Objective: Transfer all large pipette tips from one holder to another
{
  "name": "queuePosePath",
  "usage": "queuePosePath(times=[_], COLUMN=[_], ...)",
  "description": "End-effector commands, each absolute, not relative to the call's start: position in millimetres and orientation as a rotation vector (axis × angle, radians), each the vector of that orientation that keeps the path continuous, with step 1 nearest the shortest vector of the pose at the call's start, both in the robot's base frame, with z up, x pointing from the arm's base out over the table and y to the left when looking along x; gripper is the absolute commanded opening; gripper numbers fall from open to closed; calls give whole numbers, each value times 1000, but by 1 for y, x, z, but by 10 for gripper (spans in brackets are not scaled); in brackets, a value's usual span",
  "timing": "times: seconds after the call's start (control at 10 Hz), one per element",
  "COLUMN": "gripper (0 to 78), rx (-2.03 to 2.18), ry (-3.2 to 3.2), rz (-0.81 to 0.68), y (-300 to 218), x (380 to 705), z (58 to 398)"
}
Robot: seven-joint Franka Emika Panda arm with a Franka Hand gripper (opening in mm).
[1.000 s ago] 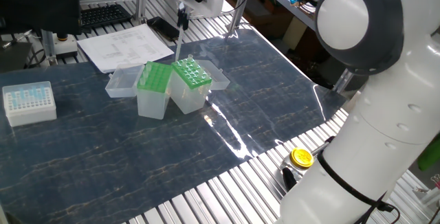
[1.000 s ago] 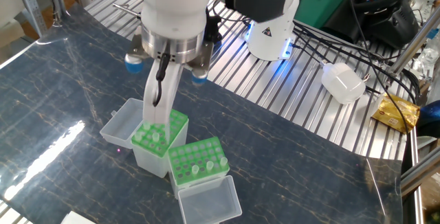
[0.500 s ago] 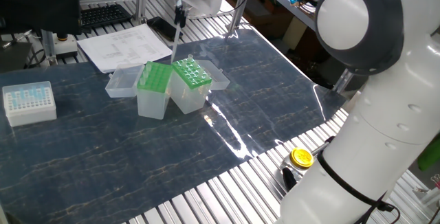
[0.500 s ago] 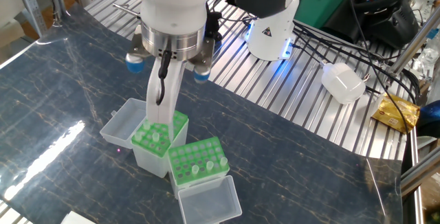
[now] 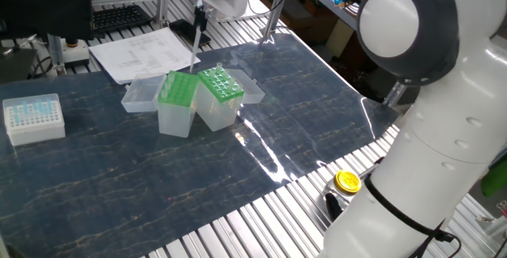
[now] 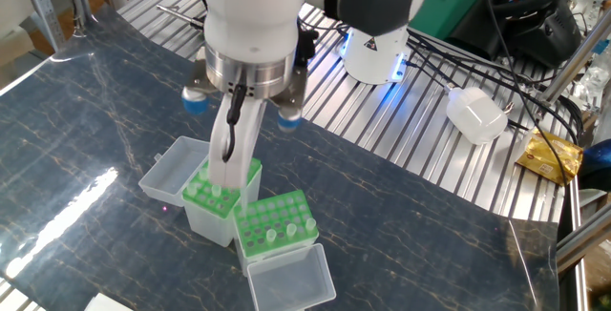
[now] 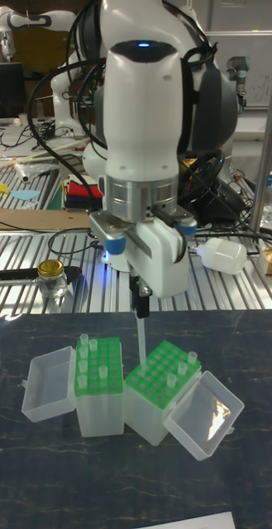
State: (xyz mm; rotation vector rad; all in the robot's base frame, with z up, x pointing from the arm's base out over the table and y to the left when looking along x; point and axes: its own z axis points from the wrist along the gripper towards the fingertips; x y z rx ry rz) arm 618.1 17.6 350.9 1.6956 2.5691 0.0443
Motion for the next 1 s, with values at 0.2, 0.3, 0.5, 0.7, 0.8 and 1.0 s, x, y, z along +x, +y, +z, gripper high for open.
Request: queuePosePath(times=[0.2,0.3,0.5,0.7,0.8,1.0], gripper=[12,12,12,12,12,12], rx=[1715,1718,1733,1742,1746,1745], ry=[2539,2537,2531,2524,2519,2519], rz=[65,67,76,79,80,84], y=[27,29,32,36,39,40], x=[630,632,635,636,638,639], z=[352,351,353,352,350,348])
